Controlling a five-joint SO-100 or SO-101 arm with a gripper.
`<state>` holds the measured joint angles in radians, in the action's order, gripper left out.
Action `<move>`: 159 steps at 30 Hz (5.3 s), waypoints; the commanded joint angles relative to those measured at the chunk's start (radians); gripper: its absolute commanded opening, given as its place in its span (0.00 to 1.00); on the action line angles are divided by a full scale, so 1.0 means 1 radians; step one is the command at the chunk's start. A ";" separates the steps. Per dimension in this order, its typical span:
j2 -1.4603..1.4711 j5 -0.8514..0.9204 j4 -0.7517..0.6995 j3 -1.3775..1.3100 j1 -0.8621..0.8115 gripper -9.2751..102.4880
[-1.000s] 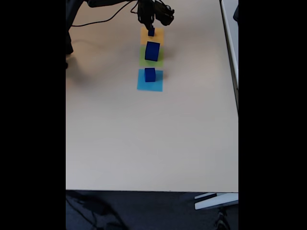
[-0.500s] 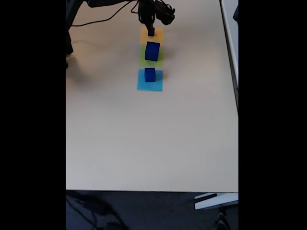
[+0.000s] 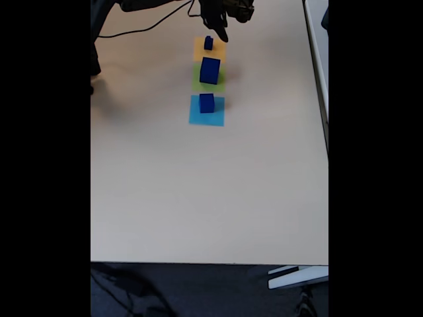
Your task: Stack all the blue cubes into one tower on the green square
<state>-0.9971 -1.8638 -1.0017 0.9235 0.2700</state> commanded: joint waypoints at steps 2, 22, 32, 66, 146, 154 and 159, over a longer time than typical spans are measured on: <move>-0.192 0.094 0.069 0.041 -0.087 0.38; -0.480 0.449 0.336 0.640 -0.397 0.37; -0.518 0.456 0.497 0.851 -0.393 0.37; -0.505 0.546 0.600 1.035 -0.480 0.33; -0.416 0.120 0.000 0.436 -0.199 0.08; -0.397 0.114 -0.060 0.387 -0.175 0.08; -0.396 0.127 -0.061 0.390 -0.181 0.08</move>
<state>-1.3392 -1.7441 -1.0584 1.3806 0.0951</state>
